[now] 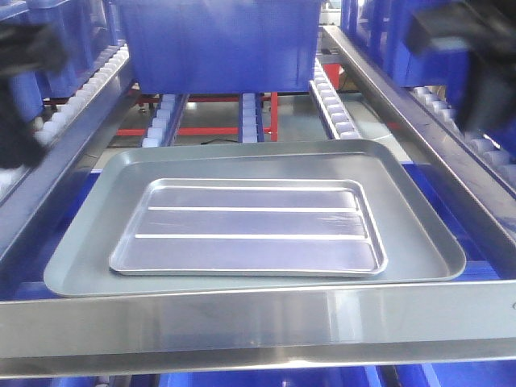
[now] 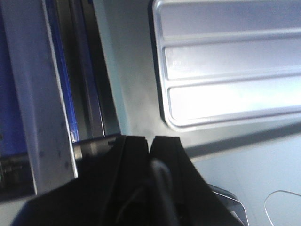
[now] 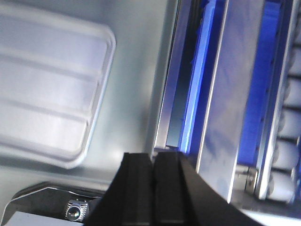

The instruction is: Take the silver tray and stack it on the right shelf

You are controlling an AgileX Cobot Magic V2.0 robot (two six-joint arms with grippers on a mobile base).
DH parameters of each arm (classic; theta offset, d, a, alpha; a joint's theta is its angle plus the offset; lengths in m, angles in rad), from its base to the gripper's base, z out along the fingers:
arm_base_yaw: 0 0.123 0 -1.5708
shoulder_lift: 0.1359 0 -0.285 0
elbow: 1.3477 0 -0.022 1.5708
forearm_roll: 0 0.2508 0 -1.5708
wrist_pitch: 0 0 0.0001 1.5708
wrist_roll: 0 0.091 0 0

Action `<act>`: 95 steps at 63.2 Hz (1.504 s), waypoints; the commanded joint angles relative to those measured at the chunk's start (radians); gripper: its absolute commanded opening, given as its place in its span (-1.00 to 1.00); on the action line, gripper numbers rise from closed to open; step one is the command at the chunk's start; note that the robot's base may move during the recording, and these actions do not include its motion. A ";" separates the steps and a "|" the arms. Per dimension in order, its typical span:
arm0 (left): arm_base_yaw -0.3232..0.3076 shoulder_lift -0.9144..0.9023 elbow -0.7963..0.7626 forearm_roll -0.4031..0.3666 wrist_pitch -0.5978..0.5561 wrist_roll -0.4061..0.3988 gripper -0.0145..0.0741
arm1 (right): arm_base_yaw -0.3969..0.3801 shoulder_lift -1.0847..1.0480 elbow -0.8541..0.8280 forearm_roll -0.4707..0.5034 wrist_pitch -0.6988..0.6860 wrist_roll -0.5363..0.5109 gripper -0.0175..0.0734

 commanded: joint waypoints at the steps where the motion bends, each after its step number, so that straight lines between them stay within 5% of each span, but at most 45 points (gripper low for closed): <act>1: -0.005 -0.114 0.070 -0.001 -0.114 0.001 -0.88 | -0.002 -0.103 0.080 -0.031 -0.115 -0.012 -0.49; 24: -0.031 -0.586 0.271 0.044 -0.124 0.048 -0.88 | -0.002 -0.528 0.407 -0.065 -0.267 -0.017 -0.49; 46: -0.077 -0.970 0.271 0.044 -0.106 0.083 -0.88 | -0.002 -1.019 0.425 -0.098 -0.260 -0.018 -0.49; 95: -0.077 -1.015 0.274 0.007 -0.106 0.083 -0.88 | -0.002 -1.080 0.425 -0.122 -0.259 -0.018 -0.49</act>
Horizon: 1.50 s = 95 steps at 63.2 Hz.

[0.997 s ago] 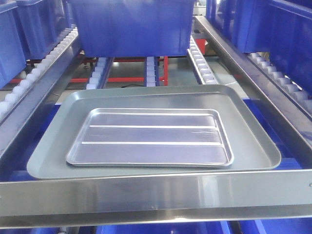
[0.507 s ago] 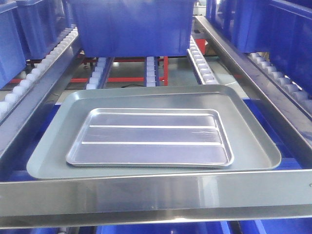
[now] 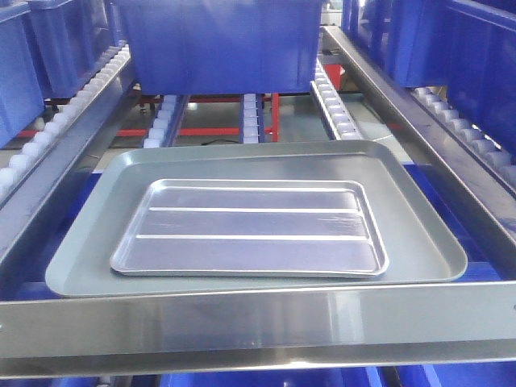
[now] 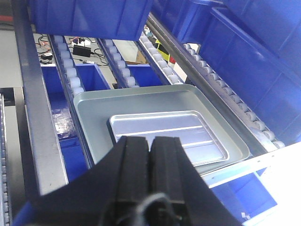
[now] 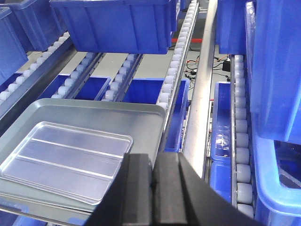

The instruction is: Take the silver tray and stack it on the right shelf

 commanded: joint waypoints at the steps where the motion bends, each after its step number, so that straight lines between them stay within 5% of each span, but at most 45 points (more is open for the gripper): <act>1: -0.002 0.012 -0.021 -0.017 -0.077 0.000 -0.88 | -0.002 0.010 -0.026 -0.032 -0.074 -0.008 -0.49; 5: 0.022 0.012 -0.021 -0.044 -0.077 0.018 -0.88 | -0.002 0.010 -0.026 -0.032 -0.074 -0.008 -0.49; 11: 0.129 0.007 0.000 -0.173 -0.099 0.259 -0.88 | -0.002 0.010 -0.026 -0.032 -0.074 -0.008 -0.49; 17: 0.258 -0.018 0.065 -0.247 -0.167 0.403 -0.88 | -0.002 0.010 -0.026 -0.032 -0.074 -0.008 -0.49; 27: 0.463 -0.110 0.226 -0.290 -0.256 0.421 -0.88 | -0.002 0.010 -0.026 -0.032 -0.074 -0.008 -0.49; 41: 0.633 -0.141 0.421 -0.302 -0.473 0.421 -0.88 | -0.002 0.010 -0.026 -0.032 -0.071 -0.008 -0.49; 46: 0.664 -0.141 0.501 -0.309 -0.619 0.421 -0.88 | -0.002 0.010 -0.026 -0.032 -0.071 -0.008 -0.49; 95: 0.666 -0.145 0.495 -0.309 -0.573 0.421 -0.88 | -0.002 0.010 -0.026 -0.032 -0.071 -0.008 -0.49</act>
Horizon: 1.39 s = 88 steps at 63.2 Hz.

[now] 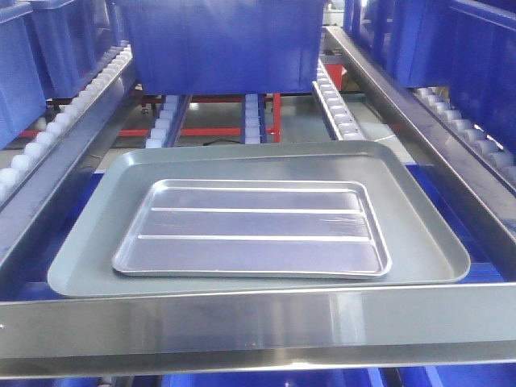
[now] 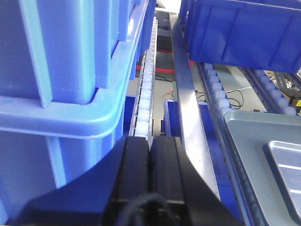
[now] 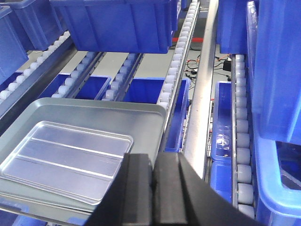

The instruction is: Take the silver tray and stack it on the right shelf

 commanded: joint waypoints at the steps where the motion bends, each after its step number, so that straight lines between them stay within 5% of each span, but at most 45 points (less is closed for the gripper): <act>1: 0.002 -0.017 0.019 -0.010 -0.094 -0.001 -0.88 | -0.002 0.010 -0.027 -0.032 -0.075 -0.008 -0.49; 19: 0.002 -0.015 0.019 -0.010 -0.094 -0.001 -0.88 | -0.052 0.010 -0.024 -0.032 -0.095 -0.013 -0.49; 37: 0.002 -0.015 0.019 -0.010 -0.094 -0.001 -0.88 | -0.337 -0.029 0.116 0.206 -0.252 -0.299 -0.49; 46: 0.002 -0.015 0.019 -0.010 -0.094 -0.001 -0.88 | -0.414 -0.116 0.260 0.222 -0.390 -0.318 -0.49; 60: 0.002 -0.015 0.019 -0.010 -0.094 -0.001 -0.88 | -0.466 -0.218 0.490 0.257 -0.584 -0.318 -0.49; 88: 0.002 -0.013 0.019 -0.010 -0.094 -0.001 -0.88 | -0.466 -0.218 0.484 0.257 -0.537 -0.318 -0.49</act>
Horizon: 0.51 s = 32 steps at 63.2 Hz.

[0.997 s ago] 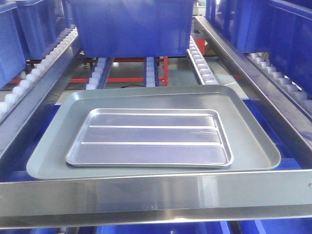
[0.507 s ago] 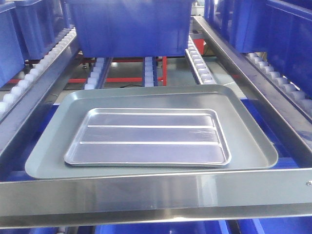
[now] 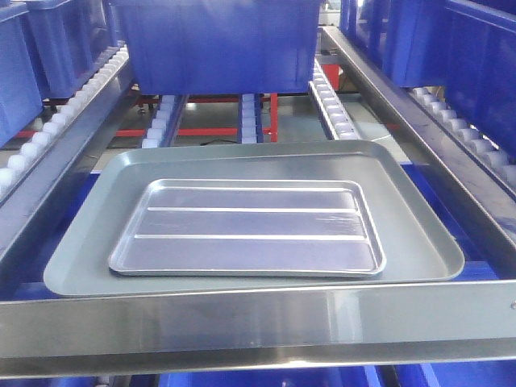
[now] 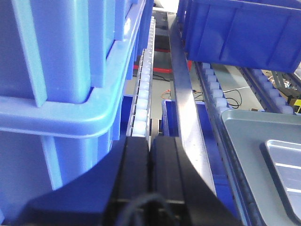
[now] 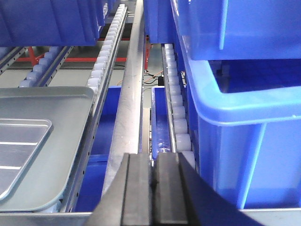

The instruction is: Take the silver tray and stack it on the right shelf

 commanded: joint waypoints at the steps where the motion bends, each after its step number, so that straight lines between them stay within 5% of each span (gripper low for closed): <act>1: 0.002 -0.012 0.019 -0.010 -0.093 -0.001 -0.88 | -0.007 -0.021 -0.020 -0.003 -0.098 -0.014 -0.49; 32: 0.002 -0.012 0.019 -0.010 -0.093 -0.001 -0.88 | -0.007 -0.021 -0.020 -0.003 -0.097 -0.014 -0.49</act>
